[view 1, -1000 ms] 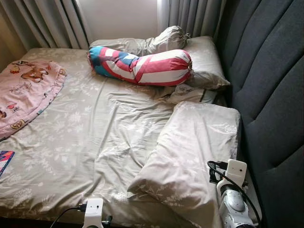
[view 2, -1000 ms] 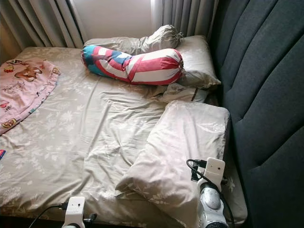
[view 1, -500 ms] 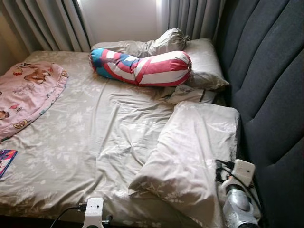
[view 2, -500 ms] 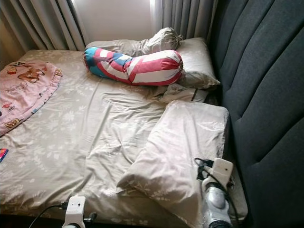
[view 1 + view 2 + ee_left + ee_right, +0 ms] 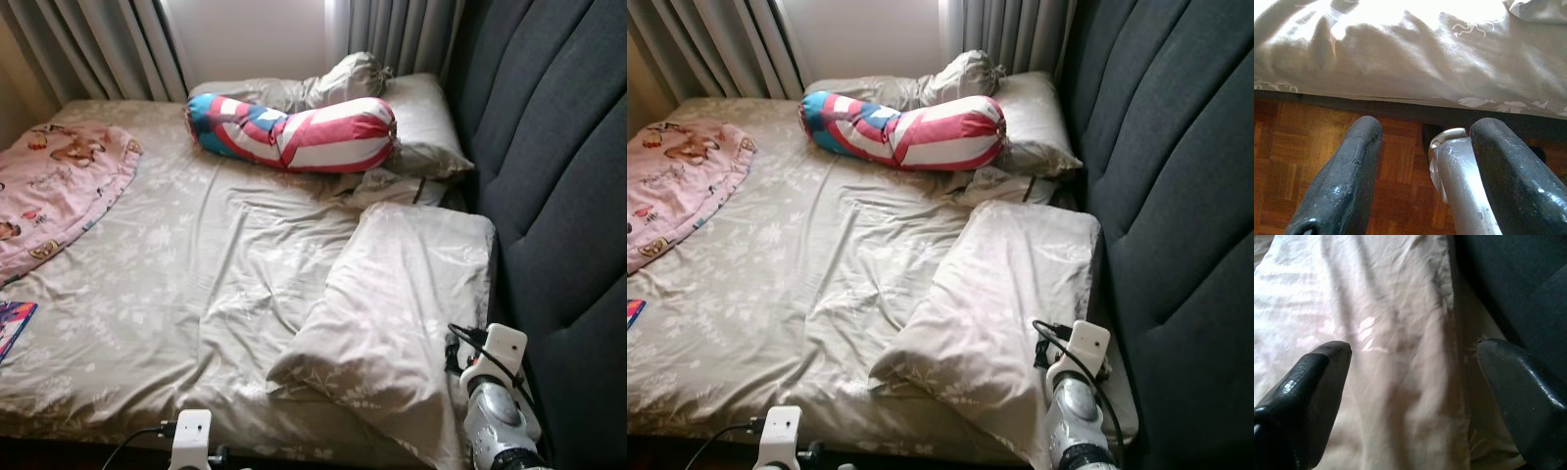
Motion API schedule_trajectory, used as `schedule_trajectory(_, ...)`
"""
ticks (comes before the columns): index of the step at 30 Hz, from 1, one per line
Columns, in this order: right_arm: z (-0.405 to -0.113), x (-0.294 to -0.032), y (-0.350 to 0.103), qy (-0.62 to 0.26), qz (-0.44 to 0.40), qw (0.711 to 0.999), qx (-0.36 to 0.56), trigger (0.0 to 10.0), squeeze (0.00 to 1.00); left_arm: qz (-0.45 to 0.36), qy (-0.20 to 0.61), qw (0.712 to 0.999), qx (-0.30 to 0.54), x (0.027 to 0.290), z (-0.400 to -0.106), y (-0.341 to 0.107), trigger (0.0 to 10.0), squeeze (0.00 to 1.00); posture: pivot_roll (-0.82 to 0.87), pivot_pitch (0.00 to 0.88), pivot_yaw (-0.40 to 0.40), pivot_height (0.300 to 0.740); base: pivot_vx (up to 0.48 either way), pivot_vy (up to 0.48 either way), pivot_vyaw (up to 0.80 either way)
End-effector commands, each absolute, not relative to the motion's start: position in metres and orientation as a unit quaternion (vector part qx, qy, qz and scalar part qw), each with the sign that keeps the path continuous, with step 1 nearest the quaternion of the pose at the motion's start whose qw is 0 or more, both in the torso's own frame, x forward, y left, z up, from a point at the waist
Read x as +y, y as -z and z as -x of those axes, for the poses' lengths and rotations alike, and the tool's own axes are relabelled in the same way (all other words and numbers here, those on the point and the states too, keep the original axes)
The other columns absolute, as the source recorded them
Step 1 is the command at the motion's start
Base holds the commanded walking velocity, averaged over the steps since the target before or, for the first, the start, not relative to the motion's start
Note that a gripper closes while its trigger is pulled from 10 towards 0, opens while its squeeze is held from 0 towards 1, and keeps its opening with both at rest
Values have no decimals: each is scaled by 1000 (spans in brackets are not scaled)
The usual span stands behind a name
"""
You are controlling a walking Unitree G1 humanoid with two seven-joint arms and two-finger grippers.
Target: Clean up the room
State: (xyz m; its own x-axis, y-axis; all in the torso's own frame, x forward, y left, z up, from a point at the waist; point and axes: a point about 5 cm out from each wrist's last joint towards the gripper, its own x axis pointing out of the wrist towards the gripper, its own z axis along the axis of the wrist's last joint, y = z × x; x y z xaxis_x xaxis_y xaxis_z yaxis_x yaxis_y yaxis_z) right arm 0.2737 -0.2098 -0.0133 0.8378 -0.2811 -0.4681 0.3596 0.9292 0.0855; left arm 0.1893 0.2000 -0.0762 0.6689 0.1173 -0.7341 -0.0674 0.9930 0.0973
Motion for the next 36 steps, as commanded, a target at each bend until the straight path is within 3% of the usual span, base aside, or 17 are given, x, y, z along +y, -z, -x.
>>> schedule_trajectory(1, -279, -204, 11, 162, -88, 955, 231, 10000, 0, -37, -53, 909, 413, 205, -184, 78, 10000, 0, -28, 69, 13, 675, 0, 0, 0)
schedule_trajectory(6, -285, -203, 5, 165, -98, 957, 219, 10000, 0, -33, -58, 923, 380, 208, -196, 70, 10000, 0, -30, 73, 20, 675, 0, 0, 0)
schedule_trajectory(12, -285, -205, 5, 159, -95, 957, 223, 10000, 0, -12, -47, 979, 196, 204, -264, 14, 10000, 0, -30, 75, 28, 675, 0, 0, 0)
schedule_trajectory(15, -284, -207, 6, 164, -97, 956, 223, 10000, 0, -10, -34, 989, 146, 199, -280, -3, 10000, 0, -28, 76, 30, 675, 0, 0, 0)
schedule_trajectory(21, -279, -209, 10, 171, -96, 954, 228, 10000, 0, -12, -12, 995, 102, 189, -290, -17, 10000, 0, -29, 80, 38, 675, 0, 0, 0)
schedule_trajectory(27, -276, -210, 12, 173, -81, 955, 229, 10000, 0, -7, 7, 995, 103, 182, -278, -8, 10000, 0, -32, 87, 38, 675, 0, 0, 0)
schedule_trajectory(36, -276, -210, 9, 175, -77, 959, 209, 10000, 0, -4, 13, 995, 96, 181, -277, -9, 10000, 0, -26, 94, 37, 632, 0, 0, 0)
